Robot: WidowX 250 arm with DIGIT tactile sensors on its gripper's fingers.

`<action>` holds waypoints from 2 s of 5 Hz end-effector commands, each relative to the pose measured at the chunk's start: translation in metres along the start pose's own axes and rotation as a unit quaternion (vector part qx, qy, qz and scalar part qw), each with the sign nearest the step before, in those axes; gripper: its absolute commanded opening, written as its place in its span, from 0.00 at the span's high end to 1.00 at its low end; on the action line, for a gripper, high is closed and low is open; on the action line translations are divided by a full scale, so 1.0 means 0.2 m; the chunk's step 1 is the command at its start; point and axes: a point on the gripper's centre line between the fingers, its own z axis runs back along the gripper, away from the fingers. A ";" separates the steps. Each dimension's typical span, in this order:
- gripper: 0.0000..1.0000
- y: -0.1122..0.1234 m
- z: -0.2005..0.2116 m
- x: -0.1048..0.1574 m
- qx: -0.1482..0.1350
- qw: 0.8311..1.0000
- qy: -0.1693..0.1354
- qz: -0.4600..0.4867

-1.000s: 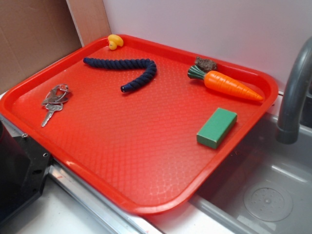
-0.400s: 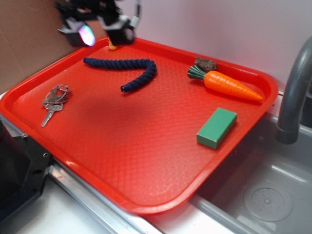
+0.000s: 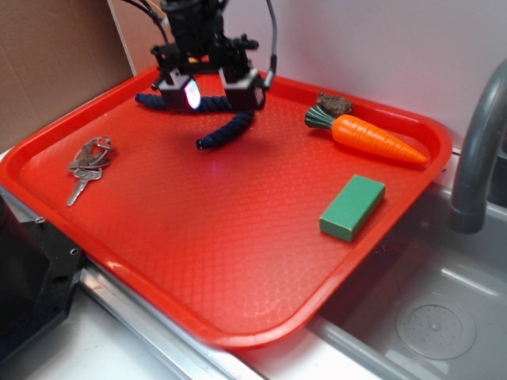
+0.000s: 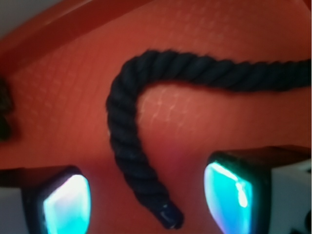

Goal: Grab the blue rope.

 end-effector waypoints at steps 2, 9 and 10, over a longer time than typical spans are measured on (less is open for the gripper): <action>0.10 0.05 -0.09 -0.25 0.030 0.999 0.015 -0.009; 0.00 0.09 -0.06 -0.24 0.042 0.998 -0.026 -0.050; 0.00 0.09 -0.06 -0.13 0.025 0.997 -0.038 -0.054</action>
